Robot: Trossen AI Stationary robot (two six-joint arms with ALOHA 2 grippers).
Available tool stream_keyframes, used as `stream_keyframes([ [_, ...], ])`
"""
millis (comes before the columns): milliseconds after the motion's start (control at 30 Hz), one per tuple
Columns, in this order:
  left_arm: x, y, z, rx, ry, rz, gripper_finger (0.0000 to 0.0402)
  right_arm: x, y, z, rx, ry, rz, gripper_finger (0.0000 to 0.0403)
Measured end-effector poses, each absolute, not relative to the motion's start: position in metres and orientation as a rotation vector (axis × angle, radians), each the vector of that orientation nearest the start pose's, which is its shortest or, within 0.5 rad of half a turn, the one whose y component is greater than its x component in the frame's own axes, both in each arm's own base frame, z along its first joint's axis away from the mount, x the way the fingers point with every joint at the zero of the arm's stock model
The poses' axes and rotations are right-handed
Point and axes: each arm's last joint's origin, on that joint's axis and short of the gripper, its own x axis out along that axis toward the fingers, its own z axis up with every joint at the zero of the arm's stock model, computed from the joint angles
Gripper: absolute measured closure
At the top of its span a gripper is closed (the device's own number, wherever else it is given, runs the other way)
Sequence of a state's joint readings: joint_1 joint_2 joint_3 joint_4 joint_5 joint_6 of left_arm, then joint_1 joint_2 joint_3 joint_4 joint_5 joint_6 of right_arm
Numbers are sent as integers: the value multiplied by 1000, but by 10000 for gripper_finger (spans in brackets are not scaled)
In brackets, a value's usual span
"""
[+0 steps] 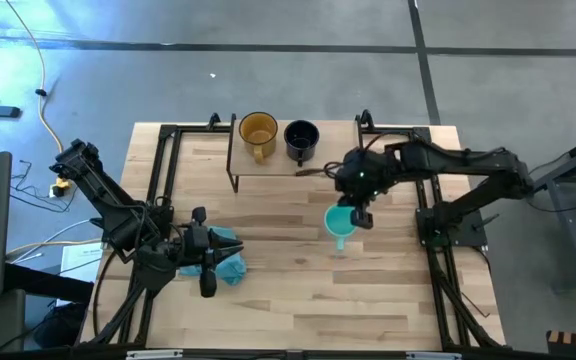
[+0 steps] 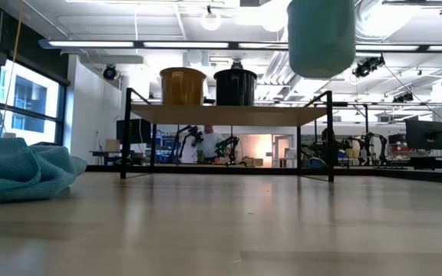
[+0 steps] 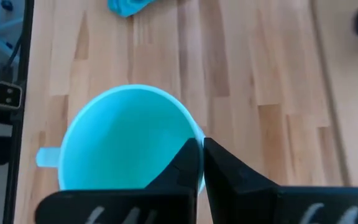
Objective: Stack small to large cups/mugs on shelf
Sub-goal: Put the light blue cup on the shelf
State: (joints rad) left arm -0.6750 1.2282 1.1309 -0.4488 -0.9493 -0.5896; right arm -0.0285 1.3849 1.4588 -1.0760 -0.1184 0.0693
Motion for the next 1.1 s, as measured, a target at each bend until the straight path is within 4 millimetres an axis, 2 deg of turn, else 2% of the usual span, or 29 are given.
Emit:
stream_keyframes([
  [1100,212,-140,344,-201,270,379,364,234,-111,366,118,888,15,403],
])
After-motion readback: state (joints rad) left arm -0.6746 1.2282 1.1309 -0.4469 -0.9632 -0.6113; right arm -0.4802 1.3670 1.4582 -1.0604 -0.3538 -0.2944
